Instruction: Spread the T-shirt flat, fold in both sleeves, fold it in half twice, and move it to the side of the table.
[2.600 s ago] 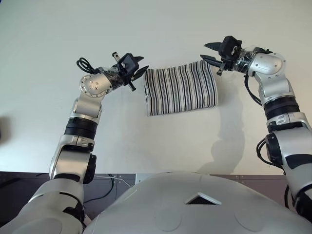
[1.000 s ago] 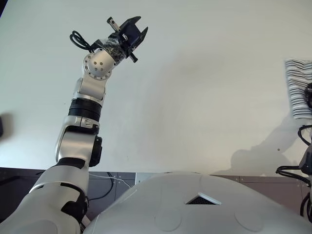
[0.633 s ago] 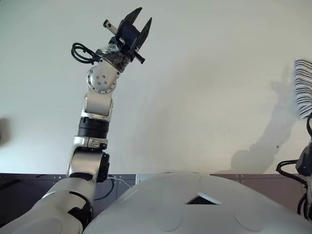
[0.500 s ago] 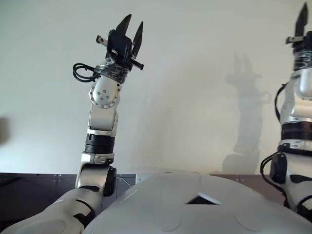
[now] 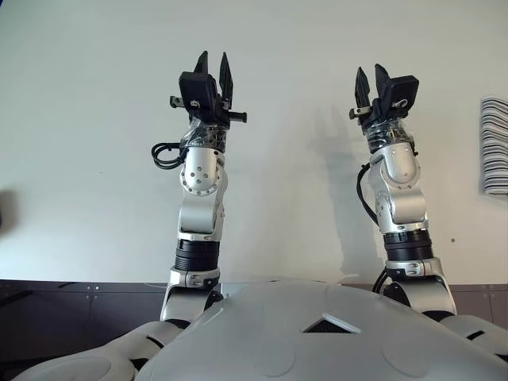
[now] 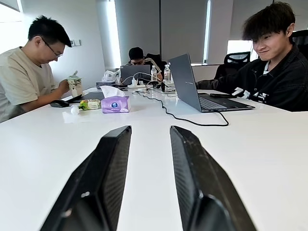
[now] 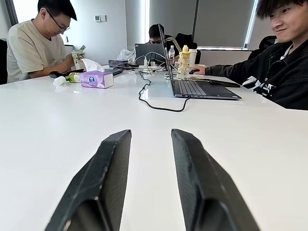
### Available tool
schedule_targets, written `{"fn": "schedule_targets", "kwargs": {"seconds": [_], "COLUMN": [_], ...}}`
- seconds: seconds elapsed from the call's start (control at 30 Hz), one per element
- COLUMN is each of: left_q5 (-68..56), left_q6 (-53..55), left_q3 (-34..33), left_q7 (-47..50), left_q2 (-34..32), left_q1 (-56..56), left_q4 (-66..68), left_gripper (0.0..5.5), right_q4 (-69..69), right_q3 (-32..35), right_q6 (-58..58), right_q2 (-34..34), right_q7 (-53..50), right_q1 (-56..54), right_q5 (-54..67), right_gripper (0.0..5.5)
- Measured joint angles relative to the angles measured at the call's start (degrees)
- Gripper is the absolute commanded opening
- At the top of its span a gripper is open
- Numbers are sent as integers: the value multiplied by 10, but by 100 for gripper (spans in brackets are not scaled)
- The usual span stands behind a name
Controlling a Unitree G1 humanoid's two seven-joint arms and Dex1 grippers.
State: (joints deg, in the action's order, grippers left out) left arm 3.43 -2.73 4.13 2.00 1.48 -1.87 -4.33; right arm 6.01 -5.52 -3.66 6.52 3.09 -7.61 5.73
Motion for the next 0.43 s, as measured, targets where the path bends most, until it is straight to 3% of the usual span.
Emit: {"fn": "schedule_targets", "kwargs": {"seconds": [0.43], "left_q5": [3], "left_q6": [2], "left_q3": [-15], "left_q7": [43], "left_q2": [17], "left_q1": [-1], "left_q4": [41], "left_gripper": [147], "right_q4": [14], "right_q3": [24], "right_q6": [2], "right_q2": [-9], "right_q7": [0], "right_q1": [-11], "right_q5": [-23], "right_gripper": [152]}}
